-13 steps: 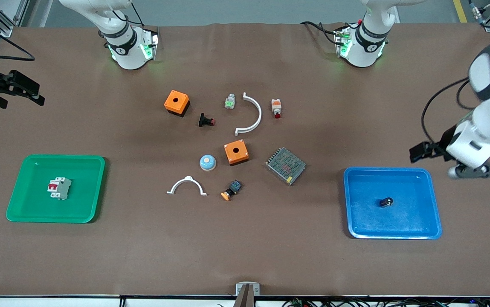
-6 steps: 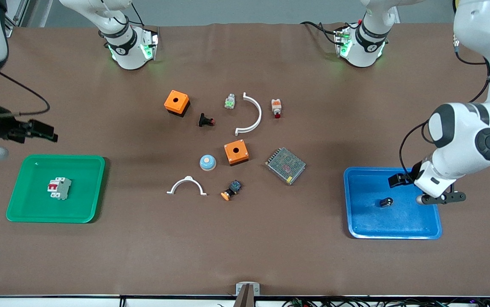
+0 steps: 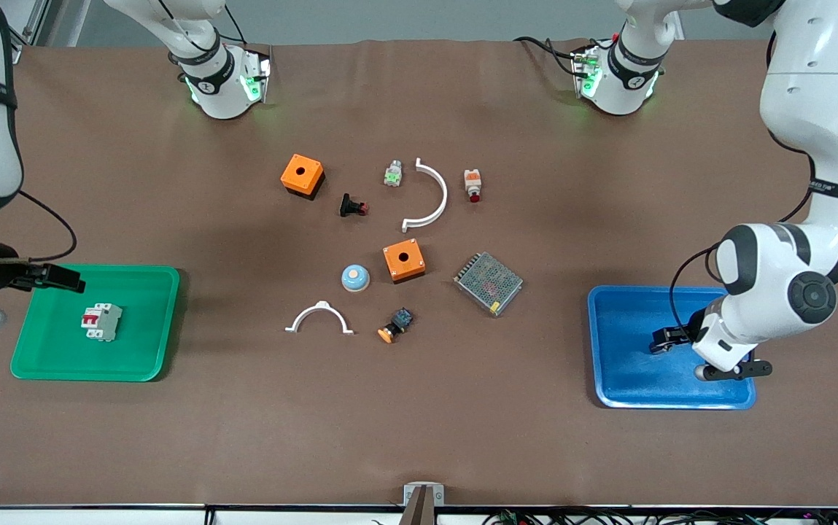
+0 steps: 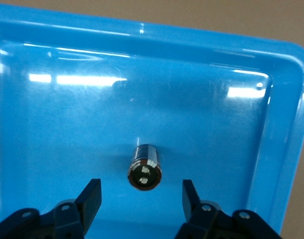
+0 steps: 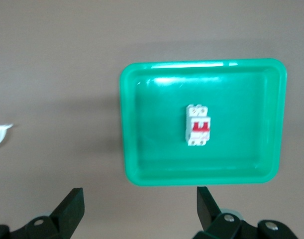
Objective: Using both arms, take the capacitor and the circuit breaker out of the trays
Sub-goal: 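Grasp the black capacitor with the left gripper while the right gripper grasps the breaker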
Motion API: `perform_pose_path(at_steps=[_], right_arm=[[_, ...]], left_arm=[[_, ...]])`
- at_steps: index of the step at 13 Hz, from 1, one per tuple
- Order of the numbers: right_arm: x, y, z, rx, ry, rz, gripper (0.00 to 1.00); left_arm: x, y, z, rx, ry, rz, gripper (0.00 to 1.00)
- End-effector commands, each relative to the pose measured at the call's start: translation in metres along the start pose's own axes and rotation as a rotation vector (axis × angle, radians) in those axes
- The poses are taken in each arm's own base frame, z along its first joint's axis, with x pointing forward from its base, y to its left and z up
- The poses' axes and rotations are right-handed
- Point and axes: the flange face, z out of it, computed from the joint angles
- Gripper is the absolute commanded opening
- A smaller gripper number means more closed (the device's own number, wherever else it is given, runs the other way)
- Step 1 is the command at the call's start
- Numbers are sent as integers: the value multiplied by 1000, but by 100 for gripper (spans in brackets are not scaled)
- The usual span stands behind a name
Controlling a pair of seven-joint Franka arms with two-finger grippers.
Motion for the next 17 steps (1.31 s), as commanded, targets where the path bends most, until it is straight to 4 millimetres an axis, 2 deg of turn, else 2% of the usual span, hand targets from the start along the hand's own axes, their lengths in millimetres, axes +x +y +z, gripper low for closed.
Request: perform_pose_path(at_steps=[1,4,5,7,9,11,13,14,15,17], right_arm=[[-5,26,40,-27,36,-27,100],[-2,63,93,-25,45,-38,100],[0,70,108,-18,47,-52,100],[4,79,134,-18,49,-63,100],[4,94,170,-13,42,-76,100],[7,93,187,-12,49,-77,100],[11,87,204,-14,66,-85,99],[12,86,207,-14,68,-86,99],[12,83,208,-7,68,-86,99],[12,84,220,-3,69,-80,99]], left_arm=[[11,2,11,2,17,7,69],[11,2,16,2,31,13,65],[11,1,17,3,29,14,60],[11,3,18,2,31,17,42],[9,3,20,3,23,17,21],[4,2,21,6,11,18,4],[-2,6,-11,17,-5,23,1],[-8,18,-35,23,-31,31,1],[-14,32,-56,32,-45,41,1],[-33,77,-82,53,-80,39,1]])
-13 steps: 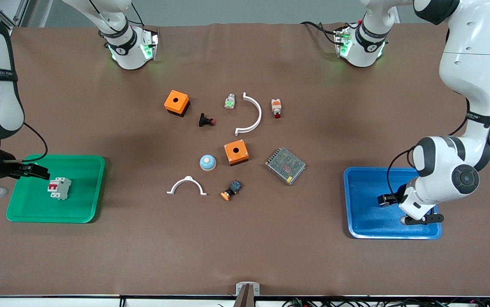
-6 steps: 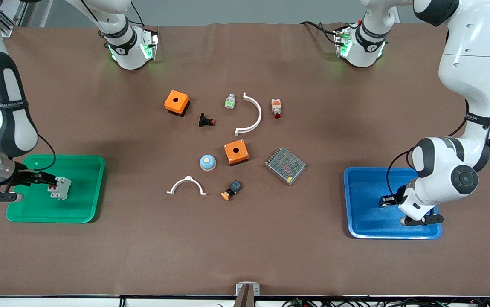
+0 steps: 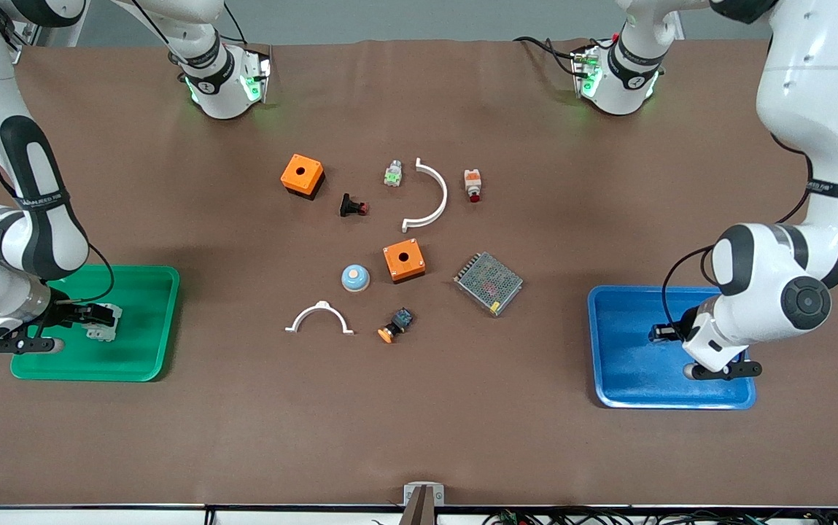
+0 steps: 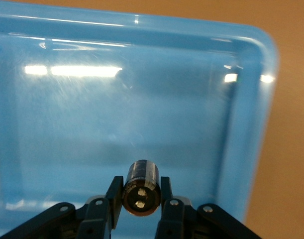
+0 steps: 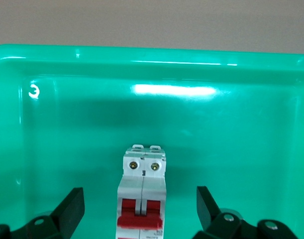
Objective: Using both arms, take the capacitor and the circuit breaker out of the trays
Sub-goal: 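Carry the capacitor toward the power supply while the right gripper lifts the breaker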
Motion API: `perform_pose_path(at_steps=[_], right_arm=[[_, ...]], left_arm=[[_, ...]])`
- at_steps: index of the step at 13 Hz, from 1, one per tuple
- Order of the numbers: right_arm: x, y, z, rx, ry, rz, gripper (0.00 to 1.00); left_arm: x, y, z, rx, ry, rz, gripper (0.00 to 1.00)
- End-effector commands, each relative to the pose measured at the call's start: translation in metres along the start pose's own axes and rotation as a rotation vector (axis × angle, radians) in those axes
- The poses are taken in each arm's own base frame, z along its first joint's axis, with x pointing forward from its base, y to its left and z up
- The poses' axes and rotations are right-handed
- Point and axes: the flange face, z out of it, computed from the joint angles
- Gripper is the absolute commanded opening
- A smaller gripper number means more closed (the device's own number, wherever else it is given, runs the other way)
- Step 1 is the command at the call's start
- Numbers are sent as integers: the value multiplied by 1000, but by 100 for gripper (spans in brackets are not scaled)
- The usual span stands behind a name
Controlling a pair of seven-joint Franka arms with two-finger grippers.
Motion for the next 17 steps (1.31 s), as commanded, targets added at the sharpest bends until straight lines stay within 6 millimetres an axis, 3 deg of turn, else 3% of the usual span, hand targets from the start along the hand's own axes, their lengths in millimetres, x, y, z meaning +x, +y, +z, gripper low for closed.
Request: perform_pose_path(at_steps=[1,4,5,6,8,9,11,13,14,17], right_arm=[[2,2,10,13,10,-3,97],[0,1,16,16,0,-13,89],[0,1,17,17,-2,-18,77],[0,1,17,18,-6,-32,61],[0,0,16,19,-9,-38,20],[0,0,14,19,-9,-37,4],[6,-1,-2,25,-21,-43,0],[19,-4,-38,30,-38,-51,0],[23,-13,-62,40,-63,-59,0],[18,-75,-137,54,-134,-64,0]], left_arm=[[-36,68,-38,53,-30,-22,1],[-76,163,-37,78,-27,-121,0],[-87,190,-32,85,-27,-169,0],[-101,224,-27,86,-19,-202,0],[-122,267,-12,78,-19,-286,0],[-135,292,1,74,-18,-317,0],[-157,330,22,70,-11,-392,0],[-172,352,37,67,-6,-450,0],[-181,363,42,72,-8,-475,0],[-212,389,53,92,-14,-529,0]])
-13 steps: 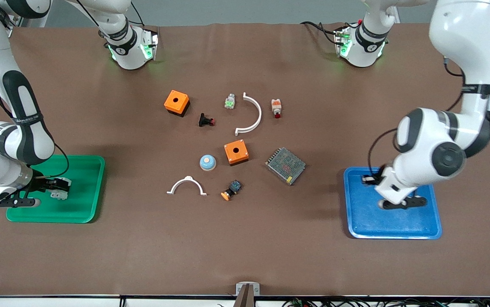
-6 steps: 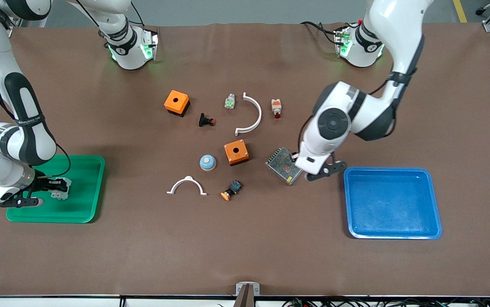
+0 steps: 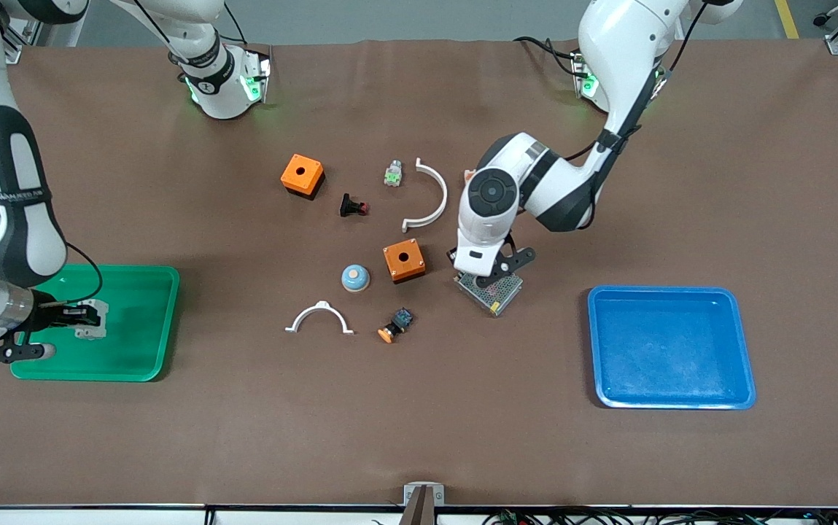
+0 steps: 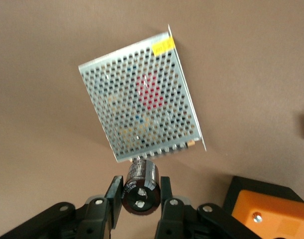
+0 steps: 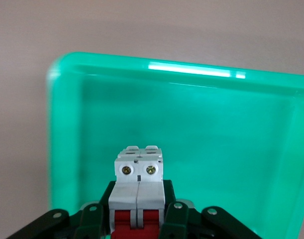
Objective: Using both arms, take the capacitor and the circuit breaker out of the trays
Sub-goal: 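Set the capacitor beside the power supply while the right gripper carries the breaker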
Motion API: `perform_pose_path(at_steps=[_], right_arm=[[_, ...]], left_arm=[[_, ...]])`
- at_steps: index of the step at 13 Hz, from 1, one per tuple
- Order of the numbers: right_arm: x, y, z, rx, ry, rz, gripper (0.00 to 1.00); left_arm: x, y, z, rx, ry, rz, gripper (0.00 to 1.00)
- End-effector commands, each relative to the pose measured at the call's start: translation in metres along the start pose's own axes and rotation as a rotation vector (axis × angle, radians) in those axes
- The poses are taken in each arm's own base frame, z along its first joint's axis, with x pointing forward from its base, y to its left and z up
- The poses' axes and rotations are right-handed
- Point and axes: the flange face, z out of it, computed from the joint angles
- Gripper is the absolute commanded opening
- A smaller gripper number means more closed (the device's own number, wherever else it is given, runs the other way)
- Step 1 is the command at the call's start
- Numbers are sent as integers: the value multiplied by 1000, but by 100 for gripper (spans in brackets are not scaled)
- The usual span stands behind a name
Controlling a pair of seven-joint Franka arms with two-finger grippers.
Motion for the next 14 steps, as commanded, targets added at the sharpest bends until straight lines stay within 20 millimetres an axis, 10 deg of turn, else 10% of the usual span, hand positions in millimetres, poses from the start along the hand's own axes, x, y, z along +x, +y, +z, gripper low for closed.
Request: perform_pose_path(at_steps=[1,7,8,10,14], right_arm=[[-16,-68,-65,33,-37,20,1],[-49,-225,-89,81,-2,116,1],[-59,-248,-82,77,11,149,1],[-75,-284,-61,71,28,185,1],[-115,-333,-9,67,76,222,1]], left_arm=[[-26,3,9,17,4,-46,0],[-52,5,54,-41,12,-73,1],[-53,5,56,-45,13,-80,11],[-53,5,56,-42,12,-86,88],[-41,1,19,-51,37,-128,100]])
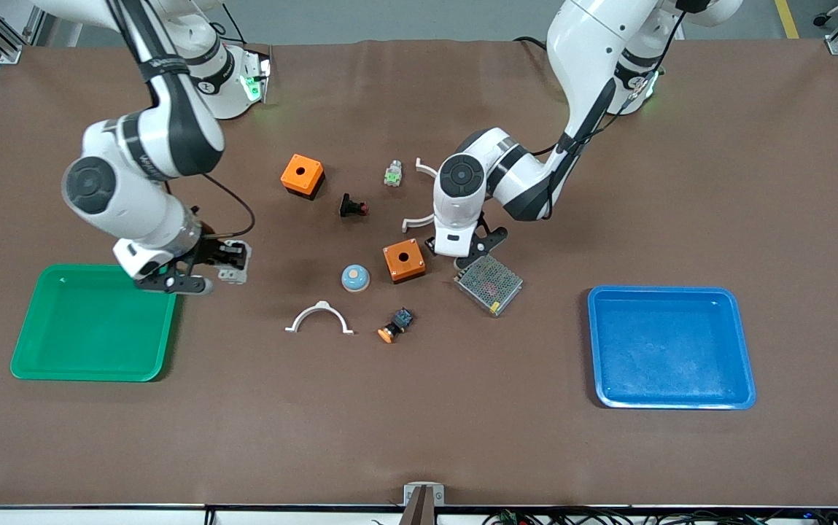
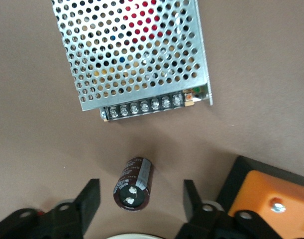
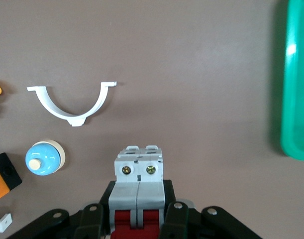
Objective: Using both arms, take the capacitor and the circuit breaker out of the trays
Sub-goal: 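Set the capacitor beside the power supply while the right gripper carries the breaker, then lower the breaker near the orange block while the left gripper withdraws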
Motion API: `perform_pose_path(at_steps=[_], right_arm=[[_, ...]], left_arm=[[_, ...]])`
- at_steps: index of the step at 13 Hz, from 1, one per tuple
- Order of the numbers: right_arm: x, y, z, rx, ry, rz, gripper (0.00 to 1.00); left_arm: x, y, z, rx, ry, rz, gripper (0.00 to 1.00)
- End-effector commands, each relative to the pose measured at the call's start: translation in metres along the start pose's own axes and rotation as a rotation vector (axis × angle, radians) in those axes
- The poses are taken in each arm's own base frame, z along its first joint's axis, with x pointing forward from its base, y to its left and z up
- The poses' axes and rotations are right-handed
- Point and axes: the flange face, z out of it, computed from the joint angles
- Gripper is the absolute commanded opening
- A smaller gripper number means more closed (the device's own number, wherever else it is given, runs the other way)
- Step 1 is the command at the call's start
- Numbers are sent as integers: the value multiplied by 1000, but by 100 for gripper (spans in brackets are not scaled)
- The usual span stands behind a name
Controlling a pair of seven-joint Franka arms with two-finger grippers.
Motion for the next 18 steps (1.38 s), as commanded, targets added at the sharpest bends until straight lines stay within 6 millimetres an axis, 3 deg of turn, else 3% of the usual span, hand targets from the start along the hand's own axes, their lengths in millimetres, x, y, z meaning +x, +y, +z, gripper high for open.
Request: perform_pose_path(at_steps=[1,4,8,11,12,13,14,15,16,17,18], right_arm=[[-46,-15,25,13,34,42,1],[-81,-38,66,14,59,43,1],[-101,-64,102,-1,45,-16,2],[-105,-73,126,-3,53,-35,2],[-106,-75,135,-2,59,-37,3],[-108,-78,145,-5,58,-34,3],[-108,-78,149,-6,59,-34,4],[-108,-78,152,-8,56,-35,18],[-104,-74,151,-9,55,-23,53],[-102,-73,150,-10,52,-17,100],[-98,-71,147,-9,57,-20,100]], left_arm=[[18,-8,-52,-3,41,-22,99],[92,-19,-143,-57,69,3,99],[179,-49,-217,-34,76,142,100],[219,-76,-262,24,43,229,100],[235,-92,-271,47,26,258,100],[245,-111,-303,24,50,292,100],[264,-133,-321,7,66,313,100],[283,-157,-338,-1,77,362,100],[288,-175,-347,19,60,418,100],[292,-191,-360,29,53,449,100],[301,-214,-377,24,64,464,100]])
